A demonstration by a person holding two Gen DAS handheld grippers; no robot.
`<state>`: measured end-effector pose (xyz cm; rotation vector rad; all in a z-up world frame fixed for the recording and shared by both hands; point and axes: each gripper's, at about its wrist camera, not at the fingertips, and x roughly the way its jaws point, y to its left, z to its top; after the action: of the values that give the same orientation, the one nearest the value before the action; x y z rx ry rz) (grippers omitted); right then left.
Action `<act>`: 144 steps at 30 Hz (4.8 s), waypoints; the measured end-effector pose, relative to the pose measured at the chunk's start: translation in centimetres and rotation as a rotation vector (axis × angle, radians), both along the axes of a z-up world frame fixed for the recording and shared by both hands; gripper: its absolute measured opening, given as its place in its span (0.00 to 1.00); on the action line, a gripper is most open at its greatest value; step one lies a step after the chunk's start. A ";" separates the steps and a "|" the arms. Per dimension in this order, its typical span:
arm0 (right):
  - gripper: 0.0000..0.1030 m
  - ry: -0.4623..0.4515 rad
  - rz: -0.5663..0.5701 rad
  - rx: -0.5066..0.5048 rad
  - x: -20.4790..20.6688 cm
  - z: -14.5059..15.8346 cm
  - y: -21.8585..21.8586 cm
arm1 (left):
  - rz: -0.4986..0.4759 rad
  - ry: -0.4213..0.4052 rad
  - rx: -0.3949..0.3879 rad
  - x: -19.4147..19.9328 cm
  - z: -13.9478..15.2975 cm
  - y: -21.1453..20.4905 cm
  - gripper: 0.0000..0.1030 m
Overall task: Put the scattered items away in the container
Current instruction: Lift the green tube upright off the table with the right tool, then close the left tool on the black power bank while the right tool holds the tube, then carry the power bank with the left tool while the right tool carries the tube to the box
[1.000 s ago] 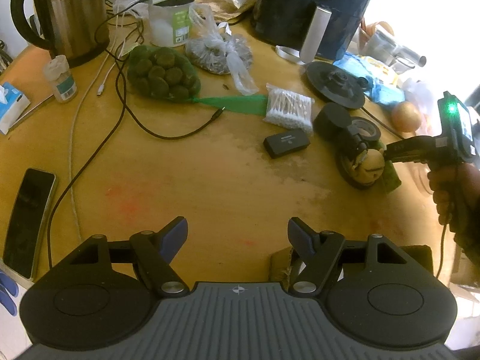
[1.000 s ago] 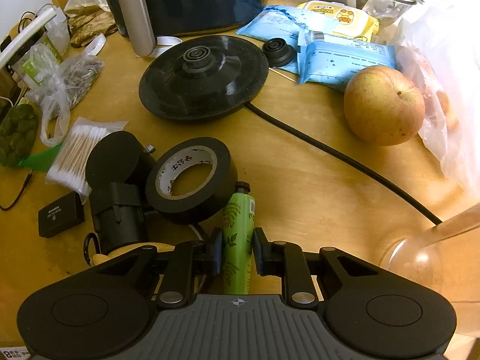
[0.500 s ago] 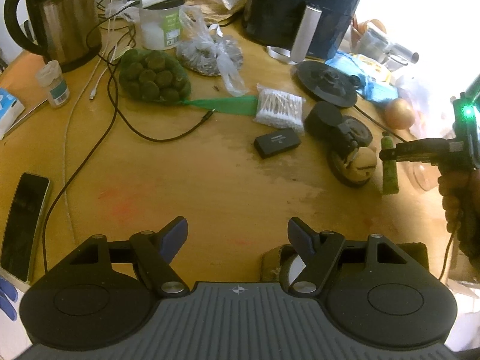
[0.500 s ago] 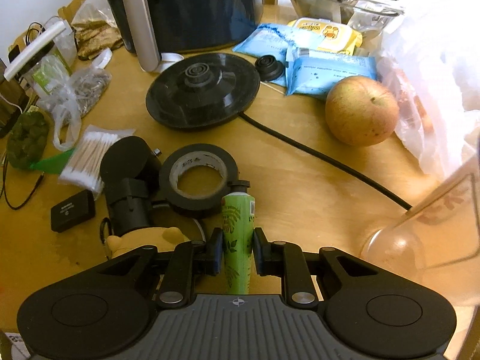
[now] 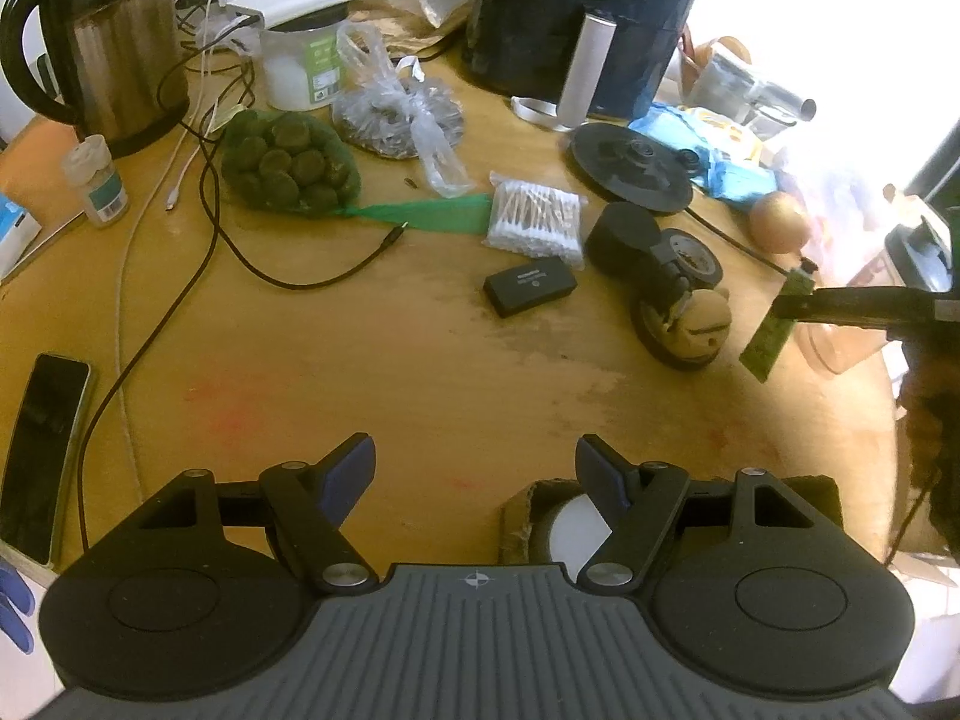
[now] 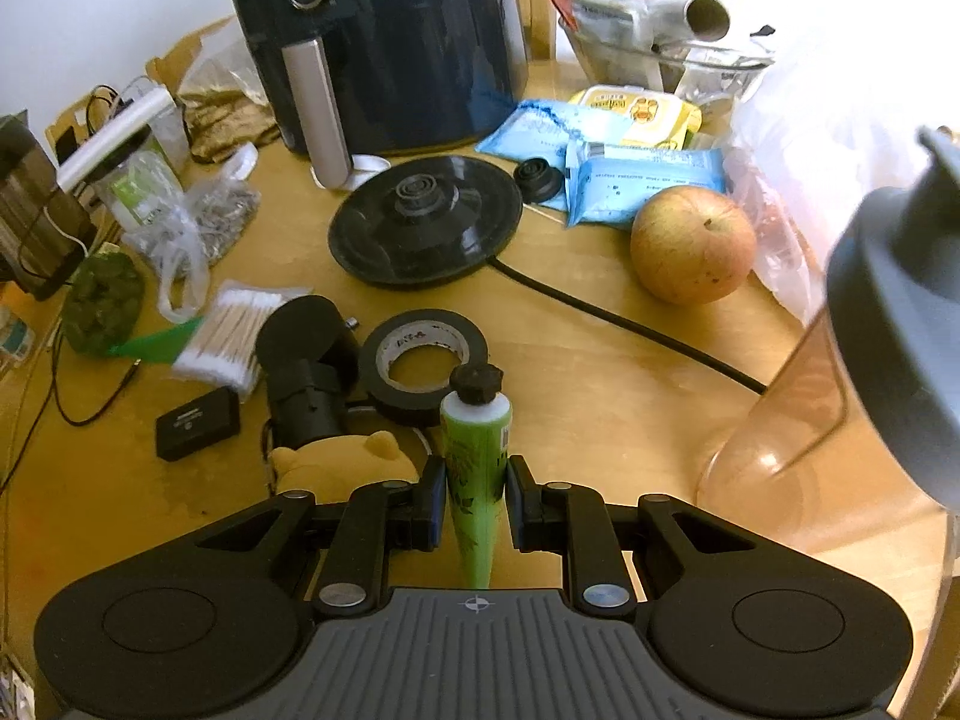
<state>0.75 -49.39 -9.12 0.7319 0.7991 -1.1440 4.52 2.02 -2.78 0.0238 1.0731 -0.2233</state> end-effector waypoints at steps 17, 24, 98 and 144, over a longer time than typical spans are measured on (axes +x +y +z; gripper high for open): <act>0.22 -0.049 -0.031 -0.091 -2.0 3.5 4.9 | -0.029 -0.036 -0.001 -0.6 0.4 -1.2 0.71; 0.22 -0.070 -0.053 -0.116 -2.9 4.8 6.6 | -0.055 -0.062 0.009 -0.1 0.7 -1.7 0.71; 0.22 -0.160 -0.476 -0.008 -7.5 3.9 14.1 | -0.563 0.025 0.265 15.7 -10.0 -9.5 0.46; 0.22 -0.174 -0.391 -0.050 -7.2 5.7 14.9 | -0.449 -0.113 0.153 9.8 -4.0 -10.1 0.30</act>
<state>-6.43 -34.49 -3.47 0.9585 0.4901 -1.4208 14.31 -8.06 -6.74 0.4126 0.9599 -0.5371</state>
